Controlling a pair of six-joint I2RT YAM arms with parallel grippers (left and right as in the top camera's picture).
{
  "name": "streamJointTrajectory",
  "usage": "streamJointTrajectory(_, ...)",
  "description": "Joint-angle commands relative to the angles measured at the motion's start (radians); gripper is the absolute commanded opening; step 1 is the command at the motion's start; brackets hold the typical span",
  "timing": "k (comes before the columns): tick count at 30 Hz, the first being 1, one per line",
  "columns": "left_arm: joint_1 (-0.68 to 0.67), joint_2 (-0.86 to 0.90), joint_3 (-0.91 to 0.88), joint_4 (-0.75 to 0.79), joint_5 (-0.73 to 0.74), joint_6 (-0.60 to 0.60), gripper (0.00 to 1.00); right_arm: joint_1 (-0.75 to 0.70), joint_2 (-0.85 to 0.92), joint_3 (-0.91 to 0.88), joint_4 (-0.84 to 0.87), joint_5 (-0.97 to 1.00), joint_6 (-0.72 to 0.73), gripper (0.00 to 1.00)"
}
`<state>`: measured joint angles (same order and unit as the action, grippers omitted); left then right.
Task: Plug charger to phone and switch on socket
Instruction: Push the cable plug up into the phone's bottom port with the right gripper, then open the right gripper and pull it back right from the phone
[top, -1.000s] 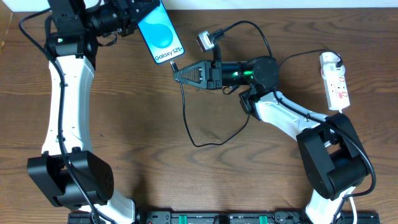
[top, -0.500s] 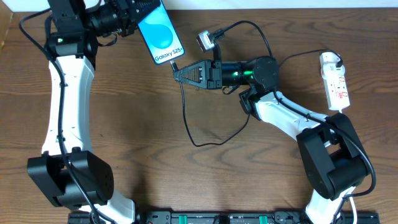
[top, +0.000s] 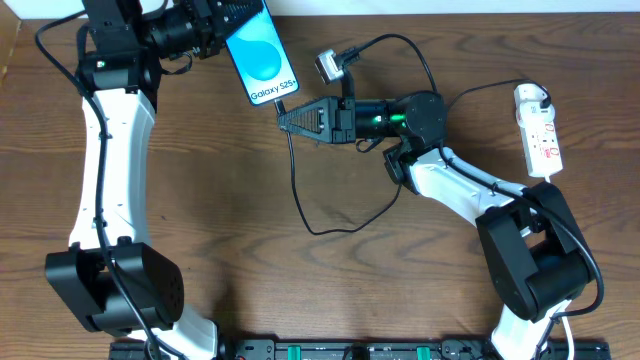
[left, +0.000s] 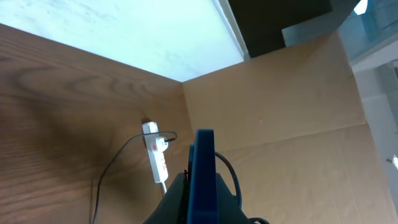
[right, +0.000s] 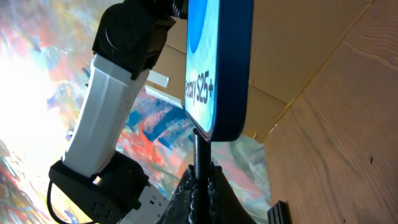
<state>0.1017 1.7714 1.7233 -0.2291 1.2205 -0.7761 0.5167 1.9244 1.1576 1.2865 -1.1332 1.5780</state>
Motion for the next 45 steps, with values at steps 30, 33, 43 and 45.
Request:
streamJointTrajectory(30,0.006,-0.01,-0.001,-0.07,0.058,0.103,0.07,0.003,0.006,0.007,0.006,0.132,0.022,0.99)
streamJointTrajectory(33,0.027,-0.01,-0.001,-0.079,0.064,0.103,0.08,-0.016,0.006,0.007,0.008,0.132,0.022,0.99)
streamJointTrajectory(43,0.06,-0.01,-0.001,-0.206,0.081,0.103,0.08,-0.142,0.006,0.007,-0.266,0.134,-0.097,0.99)
streamJointTrajectory(45,0.055,-0.01,-0.001,-0.216,0.081,0.115,0.07,-0.161,0.006,0.007,-0.412,0.134,-0.175,0.99)
